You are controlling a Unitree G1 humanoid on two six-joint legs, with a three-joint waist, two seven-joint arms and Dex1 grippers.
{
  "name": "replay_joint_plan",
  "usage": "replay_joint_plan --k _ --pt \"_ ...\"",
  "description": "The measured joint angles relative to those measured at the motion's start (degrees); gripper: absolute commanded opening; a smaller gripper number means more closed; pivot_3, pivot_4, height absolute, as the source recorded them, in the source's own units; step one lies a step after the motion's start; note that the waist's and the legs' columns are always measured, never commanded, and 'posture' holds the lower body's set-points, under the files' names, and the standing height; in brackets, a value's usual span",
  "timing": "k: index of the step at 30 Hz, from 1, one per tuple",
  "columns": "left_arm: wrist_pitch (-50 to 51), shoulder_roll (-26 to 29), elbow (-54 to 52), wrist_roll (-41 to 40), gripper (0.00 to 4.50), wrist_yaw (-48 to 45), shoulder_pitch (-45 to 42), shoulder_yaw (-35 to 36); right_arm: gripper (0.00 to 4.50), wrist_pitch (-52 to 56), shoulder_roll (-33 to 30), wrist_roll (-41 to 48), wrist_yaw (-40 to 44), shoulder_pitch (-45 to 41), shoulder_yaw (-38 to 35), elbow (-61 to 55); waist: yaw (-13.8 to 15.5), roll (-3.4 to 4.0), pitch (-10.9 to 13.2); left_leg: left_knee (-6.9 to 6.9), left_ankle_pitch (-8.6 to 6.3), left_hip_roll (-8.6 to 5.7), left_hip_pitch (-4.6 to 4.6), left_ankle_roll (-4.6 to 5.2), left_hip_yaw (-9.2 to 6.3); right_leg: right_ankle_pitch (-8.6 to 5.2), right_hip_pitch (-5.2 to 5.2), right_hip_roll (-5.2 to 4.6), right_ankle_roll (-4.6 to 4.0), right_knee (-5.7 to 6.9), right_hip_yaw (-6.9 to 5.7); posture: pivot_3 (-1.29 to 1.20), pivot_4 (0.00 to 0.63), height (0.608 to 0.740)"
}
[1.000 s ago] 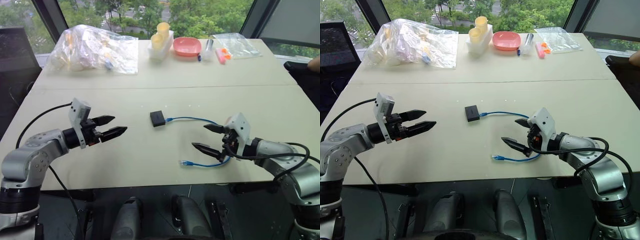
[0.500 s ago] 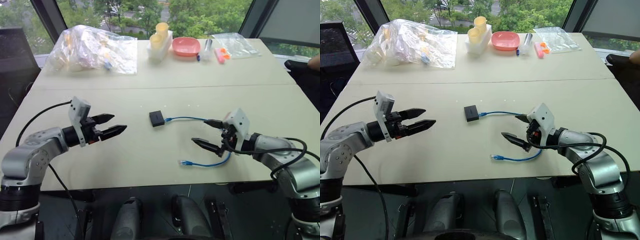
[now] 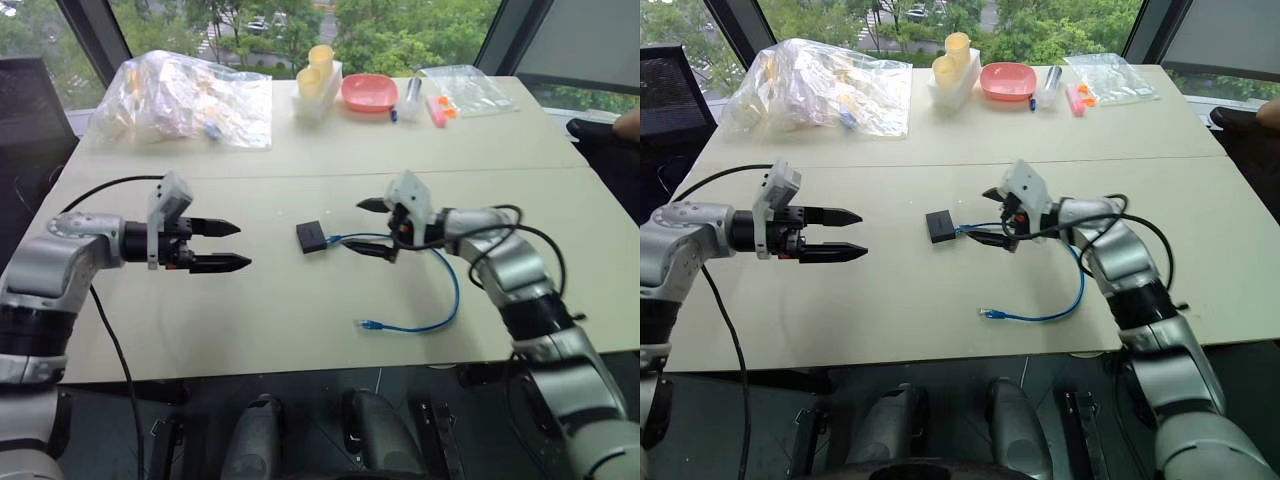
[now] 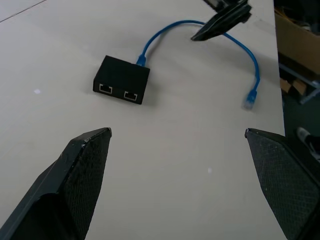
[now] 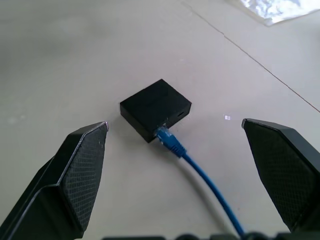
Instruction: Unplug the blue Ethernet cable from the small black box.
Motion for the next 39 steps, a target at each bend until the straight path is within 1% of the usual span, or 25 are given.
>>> replay_joint_plan --k 4,9,12,15,18,19,21,23,25,27,30,33,37,39 --pt "-1.2 -1.2 2.6 1.4 4.48 -0.7 -2.0 -0.2 4.50 -6.1 4.5 -3.9 5.0 -7.4 1.9 18.0 0.1 0.00 0.0 0.00 0.00 -0.02 -0.13 0.00 0.01 0.01 -0.06 -0.04 0.15 0.00 0.01 0.00 0.150 0.740" --pt "-0.6 -3.1 0.9 1.2 4.48 1.2 0.1 0.9 4.50 -13.3 8.1 -7.9 8.4 -13.8 2.2 35.3 -0.1 0.01 0.0 0.01 0.00 -0.02 -0.15 0.00 0.00 0.02 -0.07 -0.04 0.18 0.02 0.02 0.00 0.150 0.740" --pt "0.2 -4.4 -2.2 0.7 4.50 3.5 3.7 2.7 3.65 -18.0 9.8 -10.6 10.3 -17.0 2.0 43.7 -0.3 0.02 0.0 0.01 0.00 -0.01 -0.04 0.00 0.02 0.02 -0.07 -0.04 0.18 0.14 0.06 0.00 0.150 0.740" --pt "1.9 -5.0 -5.1 -0.4 4.50 5.6 6.9 3.4 2.07 -22.6 10.9 -14.5 11.0 -19.5 2.9 48.0 -0.5 0.01 0.0 0.00 0.00 0.01 0.07 -0.01 0.01 0.02 -0.05 -0.01 0.17 0.31 0.08 0.00 0.150 0.740" --pt "3.0 -4.6 -7.1 -1.4 4.50 7.1 7.8 5.5 0.36 -25.8 12.0 -16.6 11.7 -20.4 2.8 50.1 -0.6 0.01 0.0 0.00 0.01 0.01 0.17 -0.01 0.00 0.01 -0.03 0.00 0.16 0.47 0.08 0.00 0.150 0.740" --pt "3.0 -4.3 -7.2 -1.4 4.50 7.2 7.8 6.0 0.02 -26.7 12.4 -17.2 11.7 -20.4 2.8 50.1 -0.7 0.01 0.0 0.01 0.01 0.01 0.20 -0.02 0.00 0.00 -0.01 0.00 0.14 0.50 0.08 0.00 0.150 0.740" --pt "2.9 -4.1 -7.2 -1.3 4.50 7.4 7.8 6.2 0.02 -28.8 12.7 -18.6 11.2 -20.4 3.0 50.2 -1.2 0.01 0.0 0.02 0.03 0.00 0.23 -0.06 0.00 -0.01 -0.01 -0.02 0.12 0.63 0.09 0.00 0.150 0.740" --pt "2.2 -4.3 -6.2 -0.6 4.50 7.7 7.4 6.1 0.02 -32.5 12.6 -21.0 9.0 -20.4 3.9 49.8 -1.4 0.01 0.0 0.05 0.06 -0.01 0.26 -0.10 -0.01 -0.01 -0.01 -0.02 0.12 0.70 0.09 0.00 0.150 0.740" --pt "1.0 -5.2 -3.1 0.4 4.50 8.8 5.5 6.1 0.02 -36.8 11.9 -24.2 5.1 -20.2 5.5 48.5 -1.4 0.01 0.0 0.08 0.12 -0.03 0.27 -0.21 -0.05 -0.02 -0.01 -0.02 0.10 0.78 0.10 0.00 0.150 0.740" --pt "0.5 -6.7 1.7 0.7 4.50 9.5 2.1 6.4 0.02 -41.2 10.3 -27.1 -1.0 -19.3 6.4 46.8 -1.1 0.00 0.0 0.11 0.23 -0.05 0.25 -0.38 -0.07 -0.03 -0.02 -0.04 0.07 0.80 0.09 0.00 0.150 0.740" --pt "0.5 -9.3 12.2 0.6 4.50 8.8 -5.0 7.1 0.02 -47.0 6.5 -29.8 -9.0 -16.6 6.3 40.4 -1.0 0.00 0.0 0.14 0.31 -0.10 0.20 -0.52 -0.06 -0.03 -0.03 -0.07 0.08 0.78 0.11 0.00 0.150 0.740" --pt "0.5 -13.3 21.6 0.7 4.50 6.5 -12.4 7.1 0.02 -49.9 3.6 -30.9 -12.9 -13.4 5.7 30.5 -1.2 -0.01 0.0 0.10 0.31 -0.10 0.19 -0.51 -0.05 0.05 -0.04 -0.06 0.33 0.78 0.12 0.00 0.150 0.740" --pt "-1.8 -20.0 38.6 2.3 4.50 4.0 -24.9 6.9 0.02 -49.3 2.3 -32.2 -16.2 -7.8 4.9 17.2 -1.1 -0.03 0.0 0.07 0.31 -0.12 0.15 -0.51 -0.07 0.05 -0.06 -0.04 0.40 0.79 0.09 0.00 0.150 0.740" --pt "-4.0 -21.7 44.6 4.0 4.50 2.7 -29.0 6.6 0.02 -47.8 2.0 -32.9 -17.4 -6.5 4.7 13.4 -1.6 -0.03 0.0 0.07 0.31 -0.12 0.17 -0.50 -0.04 0.05 -0.06 -0.04 0.40 0.77 0.13 0.00 0.150 0.740"
